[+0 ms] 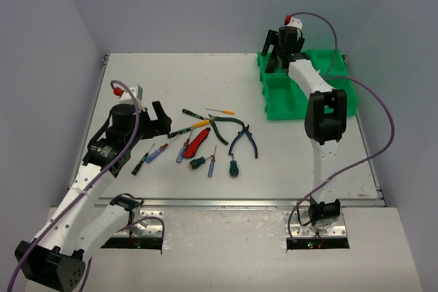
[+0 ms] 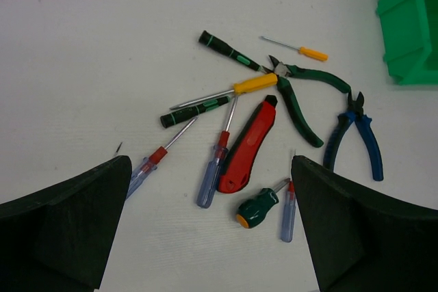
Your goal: Sort the tools into containers
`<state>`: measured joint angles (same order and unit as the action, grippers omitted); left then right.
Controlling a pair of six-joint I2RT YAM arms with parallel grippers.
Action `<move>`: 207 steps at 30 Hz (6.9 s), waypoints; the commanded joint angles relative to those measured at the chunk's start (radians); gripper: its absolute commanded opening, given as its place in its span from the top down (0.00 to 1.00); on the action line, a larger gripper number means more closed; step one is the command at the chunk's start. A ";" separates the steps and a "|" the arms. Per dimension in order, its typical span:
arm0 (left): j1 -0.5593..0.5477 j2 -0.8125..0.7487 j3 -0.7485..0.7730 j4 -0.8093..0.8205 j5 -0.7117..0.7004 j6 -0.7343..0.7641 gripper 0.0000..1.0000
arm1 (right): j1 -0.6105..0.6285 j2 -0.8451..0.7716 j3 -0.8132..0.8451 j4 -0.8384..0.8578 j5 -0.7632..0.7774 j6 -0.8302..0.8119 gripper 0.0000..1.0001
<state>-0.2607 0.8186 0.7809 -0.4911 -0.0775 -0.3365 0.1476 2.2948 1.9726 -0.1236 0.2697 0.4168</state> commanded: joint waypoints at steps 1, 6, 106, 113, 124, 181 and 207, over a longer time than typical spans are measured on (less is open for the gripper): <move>-0.010 0.193 0.030 0.057 0.189 0.037 0.00 | 0.007 -0.332 -0.093 -0.132 -0.098 0.022 0.01; -0.162 0.542 0.198 -0.062 0.039 0.015 0.00 | 0.008 -0.657 -0.460 -0.322 -0.309 0.050 0.01; -0.445 0.121 0.250 -0.198 -0.626 -0.146 0.00 | -0.020 0.112 0.292 -0.244 -0.017 0.126 1.00; -0.445 0.100 0.178 -0.159 -0.673 -0.125 0.00 | -0.019 0.104 0.237 -0.200 -0.074 0.158 0.91; -0.445 0.104 0.186 -0.172 -0.684 -0.133 0.00 | -0.019 0.044 0.199 -0.237 -0.097 0.155 0.37; -0.442 0.067 0.095 -0.153 -0.619 -0.084 0.00 | 0.450 -0.431 -0.726 -0.487 -0.083 -0.066 0.53; -0.443 0.081 0.092 -0.140 -0.595 -0.072 0.00 | 0.386 -0.590 -0.753 -0.452 -0.042 -0.135 1.00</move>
<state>-0.7071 0.9047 0.8749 -0.6701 -0.6710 -0.4191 0.5523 1.8519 1.1976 -0.6072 0.1821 0.2971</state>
